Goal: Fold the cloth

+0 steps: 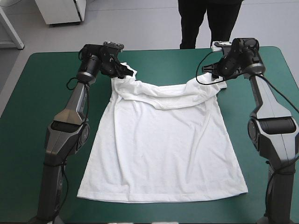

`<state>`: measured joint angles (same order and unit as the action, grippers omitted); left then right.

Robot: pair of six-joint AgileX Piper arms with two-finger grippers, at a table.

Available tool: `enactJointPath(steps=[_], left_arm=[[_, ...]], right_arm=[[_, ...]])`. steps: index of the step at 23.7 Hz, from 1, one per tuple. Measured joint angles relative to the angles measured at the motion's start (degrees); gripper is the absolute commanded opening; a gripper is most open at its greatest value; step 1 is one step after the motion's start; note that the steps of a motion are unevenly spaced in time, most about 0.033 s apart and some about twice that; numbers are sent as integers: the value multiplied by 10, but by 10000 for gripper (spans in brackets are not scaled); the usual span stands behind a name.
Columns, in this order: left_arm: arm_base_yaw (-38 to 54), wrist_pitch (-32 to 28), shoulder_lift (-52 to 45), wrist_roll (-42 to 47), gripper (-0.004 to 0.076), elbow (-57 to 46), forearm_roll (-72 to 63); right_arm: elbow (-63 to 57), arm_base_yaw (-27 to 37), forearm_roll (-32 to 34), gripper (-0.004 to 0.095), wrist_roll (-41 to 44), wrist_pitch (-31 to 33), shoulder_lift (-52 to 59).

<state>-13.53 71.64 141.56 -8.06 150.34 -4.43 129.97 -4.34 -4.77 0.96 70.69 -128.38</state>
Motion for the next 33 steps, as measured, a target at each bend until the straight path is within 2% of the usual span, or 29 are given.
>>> enactJointPath(steps=[4,6,9,11,17,25,29,33], left_arm=[[-1,4,-69,1,352,-6,-6],[-1,4,-122,5,353,-54,-9],[-1,3,-219,5,353,-177,-11],[-2,2,-293,5,352,-306,-11],[-3,2,-453,12,352,-543,-4],[-3,-3,-638,59,352,-770,4],[-4,-3,-744,105,352,-902,0],[-51,-4,-808,163,352,-986,-4]], right_arm=[[0,0,-11,444,-3,7,32],[-3,0,-11,444,-4,7,57],[-26,0,-12,444,-4,7,94],[-60,0,-18,442,-4,8,121],[-127,0,-28,440,-4,8,158],[-145,0,-29,438,-4,8,192],[-145,0,-29,401,-4,8,213],[-145,0,-37,401,-4,8,226]])
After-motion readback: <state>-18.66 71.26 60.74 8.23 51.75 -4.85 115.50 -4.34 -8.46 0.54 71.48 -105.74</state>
